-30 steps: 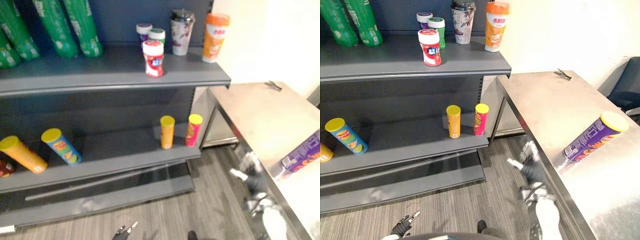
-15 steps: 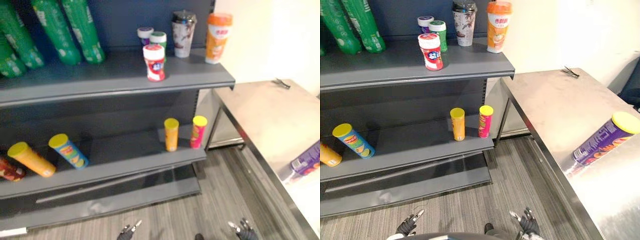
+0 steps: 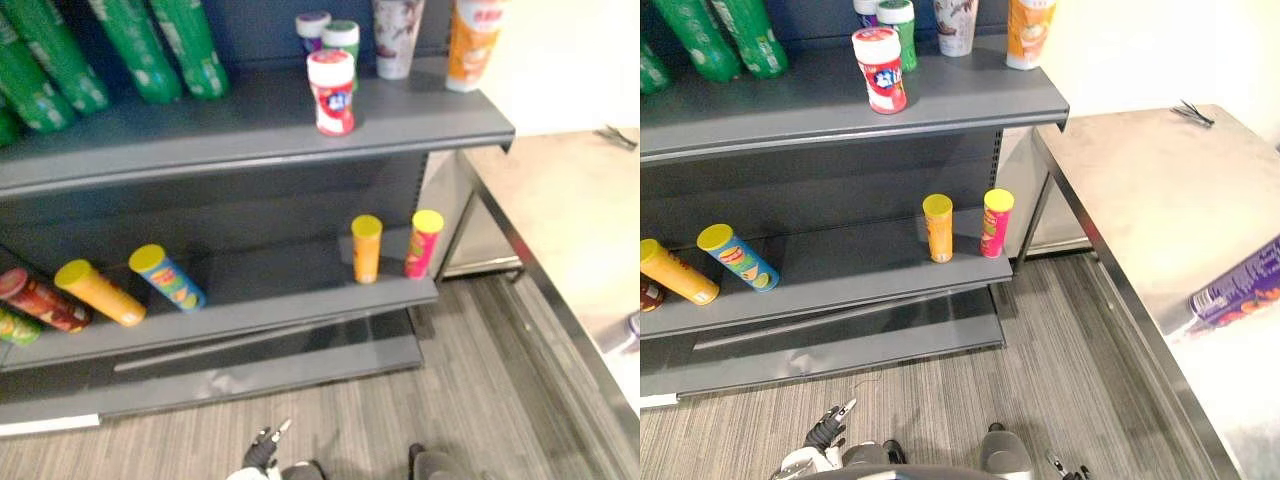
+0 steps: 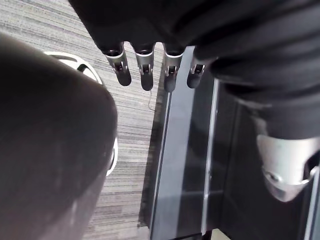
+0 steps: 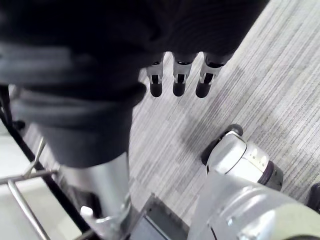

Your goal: Put the gum and the chips on the shelf.

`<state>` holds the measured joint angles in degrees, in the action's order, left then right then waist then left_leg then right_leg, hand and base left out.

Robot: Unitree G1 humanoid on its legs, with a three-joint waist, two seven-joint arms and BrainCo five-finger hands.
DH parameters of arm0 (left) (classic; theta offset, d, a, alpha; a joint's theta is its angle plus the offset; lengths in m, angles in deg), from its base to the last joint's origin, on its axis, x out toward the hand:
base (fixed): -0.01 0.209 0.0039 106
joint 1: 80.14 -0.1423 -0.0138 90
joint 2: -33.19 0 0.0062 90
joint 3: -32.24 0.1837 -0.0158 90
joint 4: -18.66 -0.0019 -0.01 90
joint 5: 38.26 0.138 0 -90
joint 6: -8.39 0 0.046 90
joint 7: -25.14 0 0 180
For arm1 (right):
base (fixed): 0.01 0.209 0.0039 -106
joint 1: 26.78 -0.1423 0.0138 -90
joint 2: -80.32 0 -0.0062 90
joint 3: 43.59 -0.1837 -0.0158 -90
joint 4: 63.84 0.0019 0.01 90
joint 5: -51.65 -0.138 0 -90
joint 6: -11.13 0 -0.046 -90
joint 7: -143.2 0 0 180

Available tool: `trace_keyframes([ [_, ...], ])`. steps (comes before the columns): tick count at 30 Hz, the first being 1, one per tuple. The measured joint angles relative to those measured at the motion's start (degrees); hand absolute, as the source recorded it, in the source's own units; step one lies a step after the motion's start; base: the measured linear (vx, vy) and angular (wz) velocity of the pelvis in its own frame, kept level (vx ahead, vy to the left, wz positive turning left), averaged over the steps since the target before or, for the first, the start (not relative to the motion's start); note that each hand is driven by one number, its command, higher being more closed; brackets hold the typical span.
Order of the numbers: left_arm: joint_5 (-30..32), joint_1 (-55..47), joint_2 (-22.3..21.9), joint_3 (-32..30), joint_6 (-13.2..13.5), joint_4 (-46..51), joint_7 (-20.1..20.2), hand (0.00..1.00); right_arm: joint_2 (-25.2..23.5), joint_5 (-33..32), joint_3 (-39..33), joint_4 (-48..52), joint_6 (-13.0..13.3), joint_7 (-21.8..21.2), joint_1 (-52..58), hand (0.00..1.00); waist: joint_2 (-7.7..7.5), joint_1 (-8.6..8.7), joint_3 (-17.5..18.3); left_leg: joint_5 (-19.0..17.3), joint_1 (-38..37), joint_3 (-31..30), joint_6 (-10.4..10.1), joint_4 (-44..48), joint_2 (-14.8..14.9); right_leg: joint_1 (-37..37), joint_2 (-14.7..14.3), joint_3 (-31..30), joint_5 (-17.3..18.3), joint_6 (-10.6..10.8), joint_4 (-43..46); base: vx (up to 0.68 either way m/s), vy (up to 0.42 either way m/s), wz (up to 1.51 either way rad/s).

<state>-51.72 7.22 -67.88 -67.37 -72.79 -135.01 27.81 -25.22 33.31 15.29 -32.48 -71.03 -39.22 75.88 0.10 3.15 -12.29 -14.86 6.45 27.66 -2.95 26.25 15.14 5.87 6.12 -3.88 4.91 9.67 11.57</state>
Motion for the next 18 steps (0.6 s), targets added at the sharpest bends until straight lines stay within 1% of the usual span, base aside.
trace_keyframes([
  [1, 0.02, 0.52, 0.10, -1.95, 0.08, 0.79, 0.01, 0.00, -0.93, -0.33, -0.01, 1.54, -0.12, 0.68, -0.03, 0.00, -0.20, -0.43, -0.47, -1.38, 0.29, 4.03, 1.25, 0.77, 0.60, 1.08, 2.21, 3.05, 0.20, 0.57, -2.42, -0.12, 0.224, -1.02],
  [2, 0.03, 0.52, -0.02, -2.48, 0.13, 0.97, -0.03, 0.00, -1.34, -0.38, 0.14, 2.43, -0.05, 0.57, -0.07, 0.00, 0.00, -0.40, -1.11, -1.70, 0.18, 5.58, 1.74, 0.62, 0.98, 1.14, 3.56, 5.95, 0.44, -0.29, -2.87, -0.16, 0.275, -1.50],
  [3, 0.13, 0.70, -0.05, -4.31, 0.10, 0.92, -0.30, 0.00, -2.52, -0.41, 0.59, 3.11, -0.05, 0.64, -0.51, 0.00, -0.33, -0.45, -1.78, -2.64, 0.03, 8.56, 1.79, 0.52, 2.42, 2.72, 5.90, 13.92, 0.16, -2.03, -1.24, -0.12, 0.205, -1.22],
  [4, 0.14, 0.82, 0.26, -4.33, 0.10, 0.92, -0.34, 0.00, -3.18, -0.40, 0.61, 3.09, -0.10, 0.73, -0.66, 0.00, -0.56, -0.48, -2.23, -2.63, -0.75, 10.37, 1.72, -0.07, 3.06, 3.04, 6.64, 17.54, 0.23, -2.95, 0.43, -0.07, 0.297, -1.48],
  [5, 0.01, 0.78, 0.57, -4.23, 0.04, 0.94, -0.31, 0.00, -4.11, -0.42, 1.01, 2.90, -0.12, 0.99, -0.60, 0.00, -1.03, -0.46, -2.68, -1.62, -2.63, 14.50, 1.53, -1.69, 3.58, 2.93, 7.69, 22.50, 0.64, -3.78, 3.76, 0.03, 0.293, -1.57],
  [6, 0.07, 0.82, 1.22, -3.48, -0.14, 0.94, -0.23, 0.00, -3.69, -0.41, 2.75, 1.71, -0.14, 1.16, -0.72, 0.00, -1.50, -0.64, -2.67, -0.26, -4.82, 18.85, 2.02, -4.05, 3.33, 2.69, 8.43, 24.00, 1.01, -4.34, 5.80, 0.05, 0.238, -1.61],
  [7, 0.07, 0.56, 1.49, -3.04, -0.18, 0.93, -0.17, 0.00, -3.36, -0.39, 3.08, 1.19, -0.15, 1.17, -0.98, 0.00, -1.55, -0.81, -2.65, 0.23, -5.70, 20.99, 2.00, -5.17, 3.10, 2.59, 8.57, 23.96, 1.07, -4.44, 6.60, 0.03, 0.180, -1.76],
  [8, 0.08, 0.81, 1.66, -1.81, -0.15, 0.96, -0.09, 0.00, -2.94, -0.37, 3.88, 0.72, -0.16, 1.27, -1.56, 0.00, -1.70, -0.86, -2.61, 1.20, -6.83, 24.62, 1.98, -7.21, 2.35, 2.04, 8.89, 24.52, 1.04, -4.39, 6.91, 0.00, 0.105, -1.55],
  [9, 0.09, 1.29, 2.30, -1.45, -0.09, 1.02, -0.08, 0.00, -2.63, -0.34, 4.58, 0.23, -0.16, 1.41, -2.13, 0.00, -1.86, -0.45, -2.53, 1.84, -7.12, 27.28, 2.10, -8.30, 1.86, 0.54, 9.29, 26.49, 0.88, -4.15, 5.70, 0.00, 0.097, -1.40],
  [10, 0.10, 1.53, 2.57, -1.45, -0.06, 1.05, -0.08, 0.00, -2.50, -0.34, 4.58, -0.25, -0.16, 1.49, -2.55, 0.00, -1.97, -0.32, -2.49, 1.95, -7.13, 28.65, 2.14, -8.32, 1.83, -0.37, 9.41, 27.60, 0.80, -4.03, 4.56, 0.01, -0.030, -1.19],
  [11, 0.14, 1.84, 2.86, -1.44, 0.00, 1.25, -0.10, 0.00, -2.39, -0.35, 4.62, -0.95, -0.17, 1.86, -3.37, 0.00, -2.35, -0.33, -2.36, 2.06, -7.28, 31.41, 2.05, -8.32, 1.67, -2.23, 9.92, 30.25, 0.59, -3.99, 1.84, 0.02, -0.102, -1.02],
  [12, 0.19, 1.86, 2.89, -1.37, 0.00, 1.52, -0.10, 0.00, -2.15, -0.34, 4.82, -1.64, -0.18, 2.04, -4.21, 0.00, -3.01, -0.41, -2.12, 2.20, -7.42, 33.22, 1.79, -8.18, 1.64, -3.37, 10.21, 31.86, -0.26, -4.60, 0.06, 0.02, -0.129, -1.06],
  [13, 0.20, 1.86, 2.92, -0.83, -0.01, 1.59, -0.08, 0.00, -1.82, -0.34, 5.29, -2.45, -0.18, 2.10, -5.06, 0.00, -3.27, -0.45, -1.99, 2.50, -7.56, 34.64, 1.38, -8.05, 1.60, -4.58, 10.33, 33.09, -2.38, -4.25, -1.72, 0.03, -0.185, -0.86],
  [14, 0.21, 2.07, 2.83, 0.17, -0.03, 1.57, -0.05, 0.00, -0.53, -0.19, 5.89, -3.35, -0.31, 2.13, -6.08, 0.00, -2.67, -0.28, -2.32, 3.08, -7.73, 36.22, 0.96, -7.83, 2.15, -5.12, 9.30, 33.35, -2.27, -3.16, -4.40, 0.01, -0.204, -0.73],
  [15, 0.34, 2.44, 1.78, 0.76, -0.07, 1.55, 0.01, 0.00, 0.86, -0.19, 6.69, -3.30, -0.28, 2.17, -6.57, 0.00, -1.41, 0.13, -2.66, 3.73, -7.97, 36.94, 0.71, -7.44, 3.40, -4.94, 8.07, 32.75, -2.56, -2.72, -4.56, 0.00, -0.209, -0.55],
  [16, 0.64, 2.52, 1.12, 0.88, -0.05, 1.59, 0.05, 0.00, 1.39, -0.19, 6.85, -3.31, -0.29, 2.17, -6.57, 0.00, -0.90, 0.15, -2.67, 3.92, -8.32, 37.35, 0.53, -6.94, 4.30, -4.95, 7.40, 32.43, -2.54, -2.75, -4.50, -0.03, -0.189, -0.45],
  [17, 0.90, 2.40, 0.01, 0.89, -0.03, 1.40, 0.13, 0.00, 2.03, -0.19, 6.85, -3.25, -0.27, 2.17, -6.66, 0.00, -0.21, -0.03, -2.45, 4.59, -9.29, 38.03, -0.10, -6.71, 5.72, -5.13, 6.13, 31.83, -2.16, -3.36, -4.09, -0.03, -0.176, -0.33],
  [18, 1.16, 2.39, -0.53, 1.02, -0.03, 0.96, 0.18, 0.00, 2.29, -0.20, 6.85, -3.11, -0.14, 2.17, -6.77, 0.00, 0.12, 0.09, -2.30, 5.14, -9.77, 38.20, -0.54, -6.69, 6.62, -5.06, 5.52, 31.81, -1.50, -3.91, -3.17, -0.04, -0.195, -0.24],
])
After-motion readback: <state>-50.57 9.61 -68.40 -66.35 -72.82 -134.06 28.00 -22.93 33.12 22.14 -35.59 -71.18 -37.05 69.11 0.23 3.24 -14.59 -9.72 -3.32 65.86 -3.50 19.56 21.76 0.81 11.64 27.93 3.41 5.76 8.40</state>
